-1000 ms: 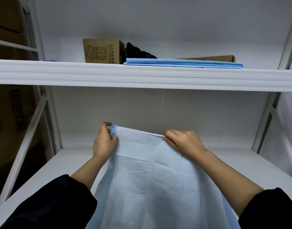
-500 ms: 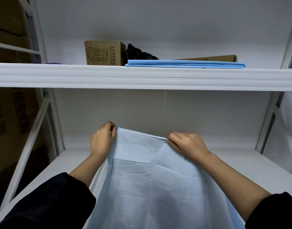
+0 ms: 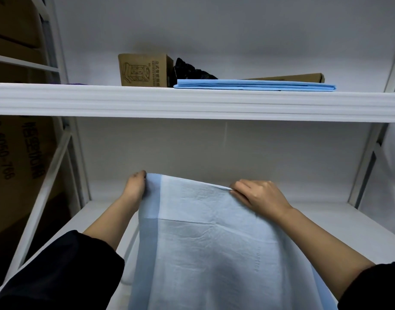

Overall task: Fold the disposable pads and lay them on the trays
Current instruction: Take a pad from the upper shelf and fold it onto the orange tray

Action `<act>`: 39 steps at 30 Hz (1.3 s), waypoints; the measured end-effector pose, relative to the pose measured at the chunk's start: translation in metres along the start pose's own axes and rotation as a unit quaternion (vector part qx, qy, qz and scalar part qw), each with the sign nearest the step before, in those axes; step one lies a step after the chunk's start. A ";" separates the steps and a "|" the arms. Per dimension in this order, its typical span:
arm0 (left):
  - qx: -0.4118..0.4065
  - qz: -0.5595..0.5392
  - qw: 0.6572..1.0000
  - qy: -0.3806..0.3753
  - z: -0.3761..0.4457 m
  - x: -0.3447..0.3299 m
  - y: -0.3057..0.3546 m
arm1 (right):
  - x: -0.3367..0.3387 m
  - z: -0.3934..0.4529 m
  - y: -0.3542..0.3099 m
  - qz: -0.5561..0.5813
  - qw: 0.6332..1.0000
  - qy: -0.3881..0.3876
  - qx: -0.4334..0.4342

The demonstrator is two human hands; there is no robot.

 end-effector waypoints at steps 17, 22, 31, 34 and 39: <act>-0.101 0.086 0.991 0.024 -0.012 0.014 0.012 | 0.008 -0.004 0.005 0.005 1.000 0.022 0.000; 0.053 0.029 0.990 -0.131 -0.019 0.013 0.010 | 0.010 -0.006 0.005 0.006 1.000 0.022 0.009; -0.043 0.104 0.992 -0.059 -0.015 0.014 0.015 | 0.010 -0.005 0.005 0.006 1.000 0.023 0.015; -0.064 0.097 0.993 -0.032 -0.015 0.016 0.016 | 0.010 -0.005 0.005 0.009 1.000 0.022 0.010; -0.073 0.024 0.997 0.013 -0.005 0.033 0.020 | 0.010 -0.006 0.008 0.003 1.000 0.014 -0.006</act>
Point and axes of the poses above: each hand's wrist, its own z-axis towards the middle knuckle, its own x-axis out of the back of the hand, y = z × x, the point moved 3 cm from there along z, towards the middle knuckle, and after that the axes turned 13 degrees about x, right-handed, at the moved point
